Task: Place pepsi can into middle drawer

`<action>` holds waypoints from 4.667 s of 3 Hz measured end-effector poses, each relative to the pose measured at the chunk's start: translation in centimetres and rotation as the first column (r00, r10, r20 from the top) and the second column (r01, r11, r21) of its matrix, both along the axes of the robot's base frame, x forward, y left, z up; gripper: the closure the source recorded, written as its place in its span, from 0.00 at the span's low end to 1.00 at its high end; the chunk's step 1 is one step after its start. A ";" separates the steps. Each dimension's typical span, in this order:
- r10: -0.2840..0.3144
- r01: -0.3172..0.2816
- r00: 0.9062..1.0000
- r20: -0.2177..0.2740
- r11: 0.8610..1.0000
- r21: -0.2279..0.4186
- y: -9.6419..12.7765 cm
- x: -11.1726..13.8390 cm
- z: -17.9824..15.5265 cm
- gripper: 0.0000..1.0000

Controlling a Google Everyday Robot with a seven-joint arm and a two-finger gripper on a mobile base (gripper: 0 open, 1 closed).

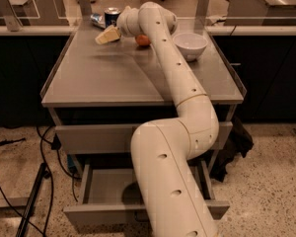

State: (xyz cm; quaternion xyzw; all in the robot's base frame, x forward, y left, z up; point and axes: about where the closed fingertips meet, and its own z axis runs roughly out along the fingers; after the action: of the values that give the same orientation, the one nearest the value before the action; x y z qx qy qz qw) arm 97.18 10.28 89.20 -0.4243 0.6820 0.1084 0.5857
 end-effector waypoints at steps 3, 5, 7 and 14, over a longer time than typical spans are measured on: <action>-0.004 0.005 1.000 -0.023 1.000 0.017 0.9 0.2 -0.9 0.00; 0.000 -0.001 0.999 -0.036 1.000 -0.024 1.0 -0.1 -1.4 0.00; 0.000 -0.001 0.999 -0.041 1.000 -0.023 1.3 0.0 -1.8 0.00; 0.010 -0.010 0.999 -0.037 1.000 -0.011 1.9 0.0 -1.8 0.00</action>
Offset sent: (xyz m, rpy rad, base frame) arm 0.0462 0.0024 0.0075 0.0320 0.0272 -0.0113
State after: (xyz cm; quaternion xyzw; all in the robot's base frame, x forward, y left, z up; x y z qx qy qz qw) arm 97.17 12.16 87.39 -0.4287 0.6913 0.1156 0.5701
